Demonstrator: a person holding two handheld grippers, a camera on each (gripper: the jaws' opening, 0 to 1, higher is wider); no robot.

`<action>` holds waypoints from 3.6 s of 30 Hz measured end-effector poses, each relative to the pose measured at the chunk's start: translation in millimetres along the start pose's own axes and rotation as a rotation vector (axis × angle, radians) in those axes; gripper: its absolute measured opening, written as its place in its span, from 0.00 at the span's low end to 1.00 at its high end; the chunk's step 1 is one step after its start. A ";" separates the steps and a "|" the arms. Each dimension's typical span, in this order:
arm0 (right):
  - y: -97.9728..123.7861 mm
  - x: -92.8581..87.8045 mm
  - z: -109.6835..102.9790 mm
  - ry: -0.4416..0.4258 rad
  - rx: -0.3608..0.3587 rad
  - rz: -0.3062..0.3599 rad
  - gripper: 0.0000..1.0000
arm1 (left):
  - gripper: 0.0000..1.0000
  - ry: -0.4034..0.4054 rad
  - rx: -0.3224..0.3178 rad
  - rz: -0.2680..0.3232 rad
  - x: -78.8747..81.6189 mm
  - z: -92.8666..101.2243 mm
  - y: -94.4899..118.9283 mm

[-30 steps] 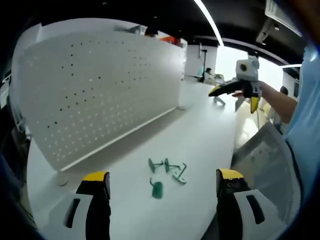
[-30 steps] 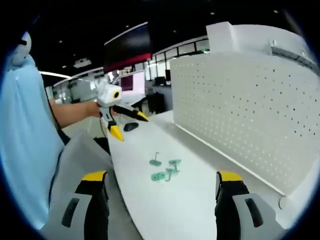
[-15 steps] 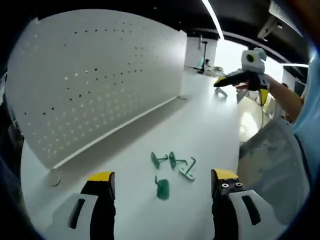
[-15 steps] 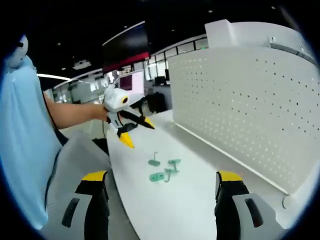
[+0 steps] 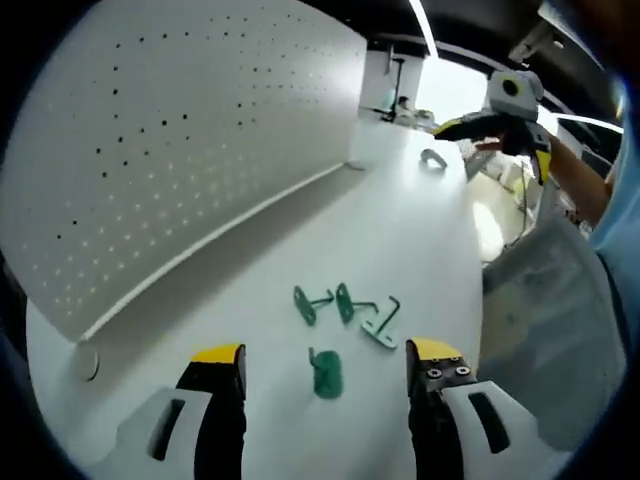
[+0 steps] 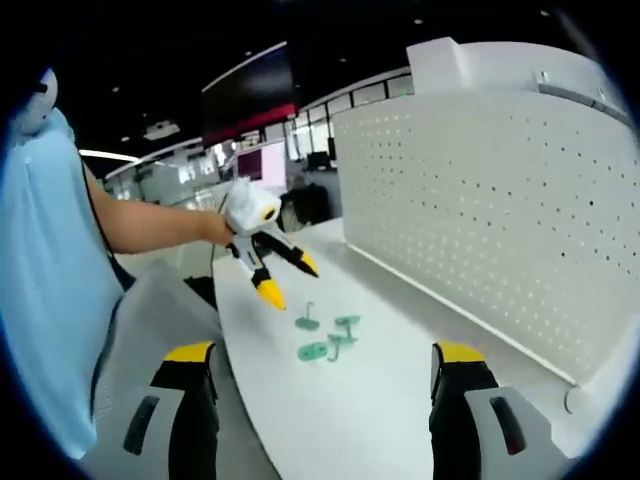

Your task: Insert the hook assembly into the mounting plate slot until the hook locks in place.

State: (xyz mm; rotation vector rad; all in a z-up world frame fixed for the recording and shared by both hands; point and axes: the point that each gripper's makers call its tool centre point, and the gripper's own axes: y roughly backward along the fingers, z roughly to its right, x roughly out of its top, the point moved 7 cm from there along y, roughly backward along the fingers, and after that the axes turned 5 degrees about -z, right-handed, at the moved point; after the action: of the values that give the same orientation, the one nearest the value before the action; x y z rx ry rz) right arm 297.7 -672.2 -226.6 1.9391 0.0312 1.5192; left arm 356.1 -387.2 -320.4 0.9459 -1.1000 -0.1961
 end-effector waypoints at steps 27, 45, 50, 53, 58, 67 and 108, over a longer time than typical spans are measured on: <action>-4.9 -11.0 5.6 -0.037 -0.005 -0.011 0.88 | 0.27 -0.076 -0.098 -0.236 -10.8 -14.2 -34.2; -4.8 -11.7 9.5 -0.035 -0.007 -0.011 0.87 | 0.17 -0.141 -0.142 -0.308 -3.8 -16.0 -39.9; -5.8 -12.2 9.2 -0.033 -0.006 -0.015 0.87 | 0.16 -0.158 -0.148 -0.345 -3.1 -18.0 -42.2; -5.8 -12.5 9.3 -0.034 -0.006 -0.016 0.87 | 0.16 -0.158 -0.161 -0.355 -1.9 -15.8 -43.4; -5.2 -13.2 9.9 -0.036 -0.009 -0.017 0.87 | 0.13 -0.181 -0.172 -0.387 -3.7 -13.9 -46.1; -2.7 -14.5 11.2 -0.037 -0.016 -0.023 0.87 | 0.11 -0.201 -0.180 -0.408 -3.2 -13.5 -47.8; 1.7 -9.7 11.7 -0.023 -0.030 -0.016 0.87 | 0.04 -0.224 -0.175 -0.431 -6.7 -15.4 -45.3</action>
State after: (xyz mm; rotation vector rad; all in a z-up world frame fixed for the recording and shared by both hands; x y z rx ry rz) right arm 304.1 -683.0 -235.2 1.9281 0.0140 1.4784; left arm 379.2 -402.6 -359.9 1.0104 -1.0499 -0.7545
